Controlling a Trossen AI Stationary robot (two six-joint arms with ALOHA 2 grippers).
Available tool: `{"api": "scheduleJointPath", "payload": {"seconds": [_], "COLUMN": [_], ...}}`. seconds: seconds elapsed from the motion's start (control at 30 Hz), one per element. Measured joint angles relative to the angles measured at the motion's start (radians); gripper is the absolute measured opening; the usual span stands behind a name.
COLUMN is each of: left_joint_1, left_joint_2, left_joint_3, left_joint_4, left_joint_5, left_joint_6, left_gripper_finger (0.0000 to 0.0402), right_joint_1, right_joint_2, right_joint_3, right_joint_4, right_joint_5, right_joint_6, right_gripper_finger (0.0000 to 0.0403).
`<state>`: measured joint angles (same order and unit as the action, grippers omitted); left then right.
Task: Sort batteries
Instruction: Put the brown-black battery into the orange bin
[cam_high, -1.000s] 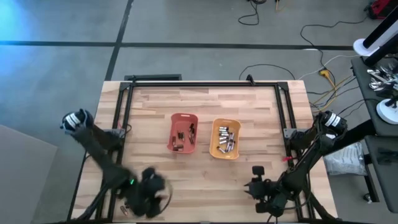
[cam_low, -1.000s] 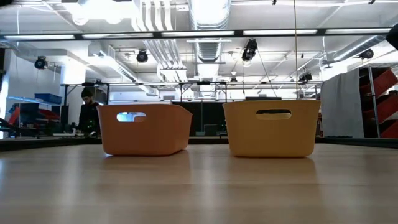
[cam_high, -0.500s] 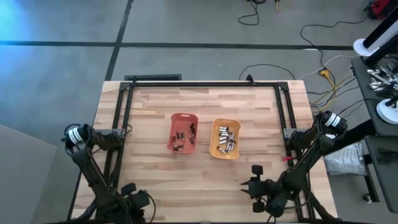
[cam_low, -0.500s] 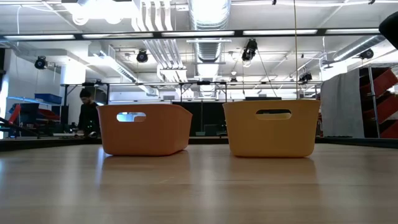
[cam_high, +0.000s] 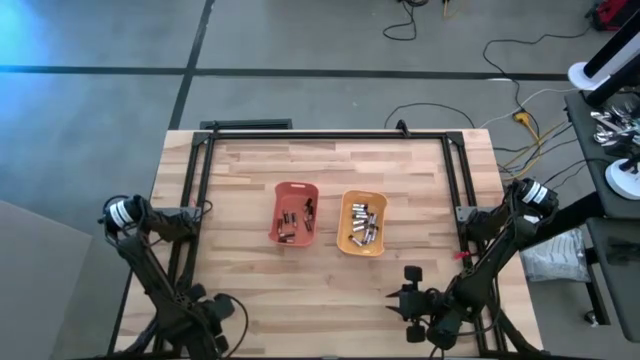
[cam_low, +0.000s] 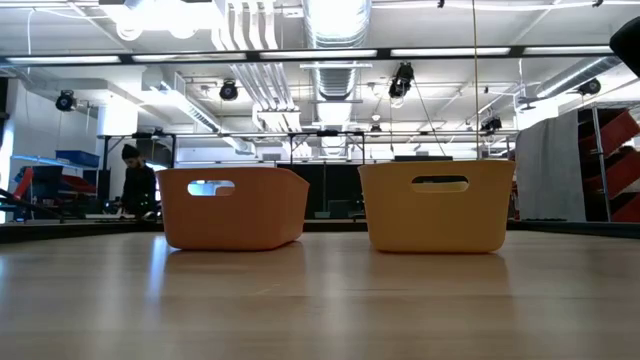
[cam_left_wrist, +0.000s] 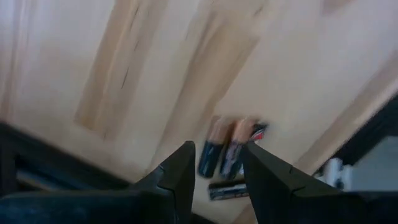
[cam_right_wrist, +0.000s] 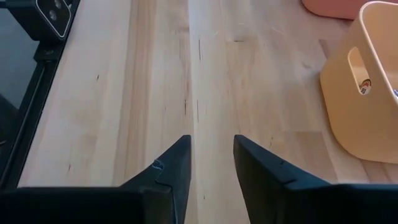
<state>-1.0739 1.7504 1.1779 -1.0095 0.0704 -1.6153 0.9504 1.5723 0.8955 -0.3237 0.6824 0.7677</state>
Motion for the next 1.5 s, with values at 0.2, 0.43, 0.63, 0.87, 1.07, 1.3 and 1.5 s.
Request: {"api": "scheduleJointPath", "payload": {"seconds": [0.2, 0.43, 0.63, 0.87, 1.07, 1.3, 1.5], "left_joint_1": [0.013, 0.016, 0.016, 0.016, 0.016, 0.017, 0.019], "left_joint_2": [0.0, 0.0, 0.0, 0.0, 0.0, -0.002, -0.006], "left_joint_3": [-0.051, -0.068, -0.091, -0.128, -0.157, -0.208, -0.248], "left_joint_4": [0.053, 0.067, 0.089, 0.129, 0.126, 0.135, 0.165], "left_joint_5": [0.027, 0.066, 0.105, 0.105, 0.105, 0.146, 0.251], "left_joint_6": [0.0, 0.005, 0.006, 0.009, 0.008, -0.026, -0.092], "left_gripper_finger": [0.0113, 0.0113, 0.0113, 0.0113, 0.0113, 0.0113, 0.0113], "right_joint_1": [0.0, 0.0, 0.0, 0.0, 0.0, 0.001, 0.001], "right_joint_2": [0.0, 0.0, 0.0, 0.0, 0.0, 0.0, 0.0], "right_joint_3": [0.0, 0.0, 0.0, 0.0, 0.0, 0.0, 0.0], "right_joint_4": [0.0, 0.0, 0.0, -0.001, -0.001, -0.001, -0.001], "right_joint_5": [0.001, 0.0, 0.0, 0.0, 0.0, -0.001, -0.001], "right_joint_6": [-0.006, -0.009, -0.011, -0.012, -0.012, -0.01, -0.01], "right_gripper_finger": [0.0125, 0.0134, 0.0129, 0.0118, 0.0114, 0.0127, 0.0136]}}
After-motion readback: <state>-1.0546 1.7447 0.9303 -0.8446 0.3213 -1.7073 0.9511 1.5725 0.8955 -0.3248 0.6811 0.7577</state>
